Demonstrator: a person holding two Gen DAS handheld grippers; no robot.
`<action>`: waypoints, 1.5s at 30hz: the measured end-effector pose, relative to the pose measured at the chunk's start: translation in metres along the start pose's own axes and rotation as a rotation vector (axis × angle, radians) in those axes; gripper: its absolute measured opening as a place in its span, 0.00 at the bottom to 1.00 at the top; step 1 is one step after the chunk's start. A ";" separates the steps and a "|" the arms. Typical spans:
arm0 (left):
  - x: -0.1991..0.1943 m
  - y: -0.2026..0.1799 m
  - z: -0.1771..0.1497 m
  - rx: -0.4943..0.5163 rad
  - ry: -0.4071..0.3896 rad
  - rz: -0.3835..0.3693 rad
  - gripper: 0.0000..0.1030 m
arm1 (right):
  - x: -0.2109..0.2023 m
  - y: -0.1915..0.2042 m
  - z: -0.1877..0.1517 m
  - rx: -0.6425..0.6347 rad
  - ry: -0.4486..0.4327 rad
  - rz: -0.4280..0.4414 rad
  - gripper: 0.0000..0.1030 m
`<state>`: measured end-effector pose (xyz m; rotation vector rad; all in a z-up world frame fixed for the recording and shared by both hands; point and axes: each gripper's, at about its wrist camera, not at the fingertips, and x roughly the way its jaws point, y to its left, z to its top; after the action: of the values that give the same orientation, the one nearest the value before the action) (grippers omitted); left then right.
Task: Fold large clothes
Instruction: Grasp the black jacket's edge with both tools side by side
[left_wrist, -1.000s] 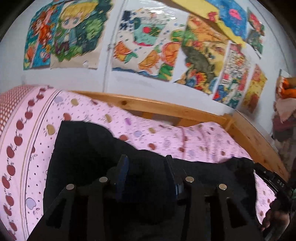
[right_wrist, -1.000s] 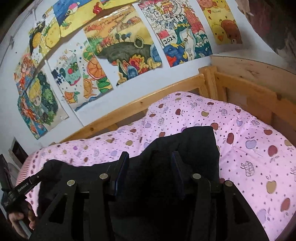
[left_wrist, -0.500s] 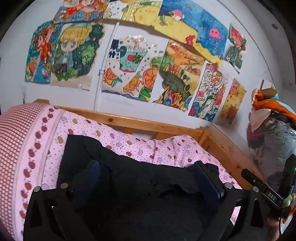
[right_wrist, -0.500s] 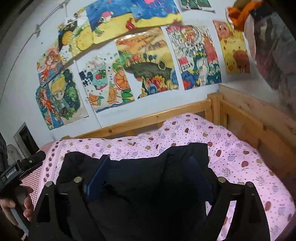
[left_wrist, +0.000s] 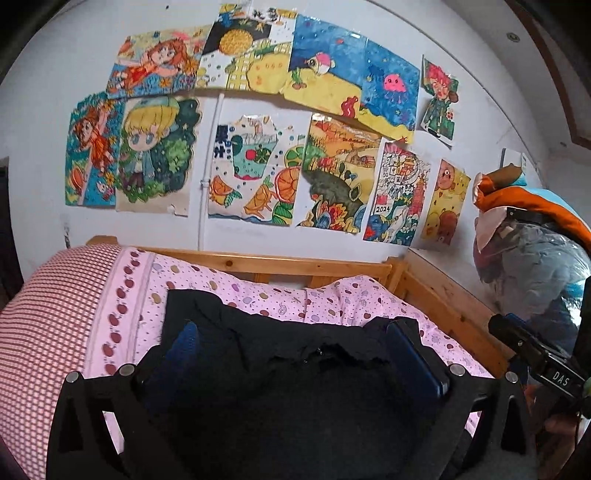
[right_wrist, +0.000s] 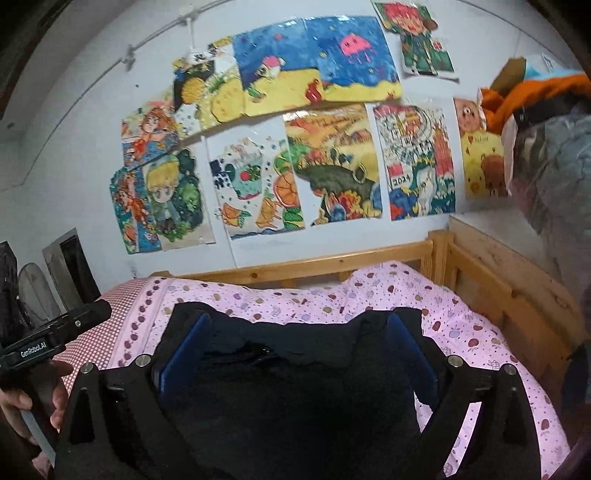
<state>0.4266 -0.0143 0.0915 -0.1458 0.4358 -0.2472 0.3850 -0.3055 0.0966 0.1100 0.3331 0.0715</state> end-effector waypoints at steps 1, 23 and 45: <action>-0.006 0.000 -0.001 0.006 -0.001 0.002 1.00 | -0.005 0.002 -0.001 -0.003 -0.002 0.003 0.91; -0.110 -0.002 -0.055 0.174 -0.016 0.031 1.00 | -0.105 0.028 -0.065 -0.162 0.027 0.040 0.92; -0.167 0.021 -0.136 0.355 0.100 -0.050 1.00 | -0.172 0.030 -0.156 -0.252 0.127 0.089 0.92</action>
<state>0.2256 0.0392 0.0323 0.2043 0.4806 -0.3778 0.1701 -0.2755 0.0087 -0.1299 0.4428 0.2084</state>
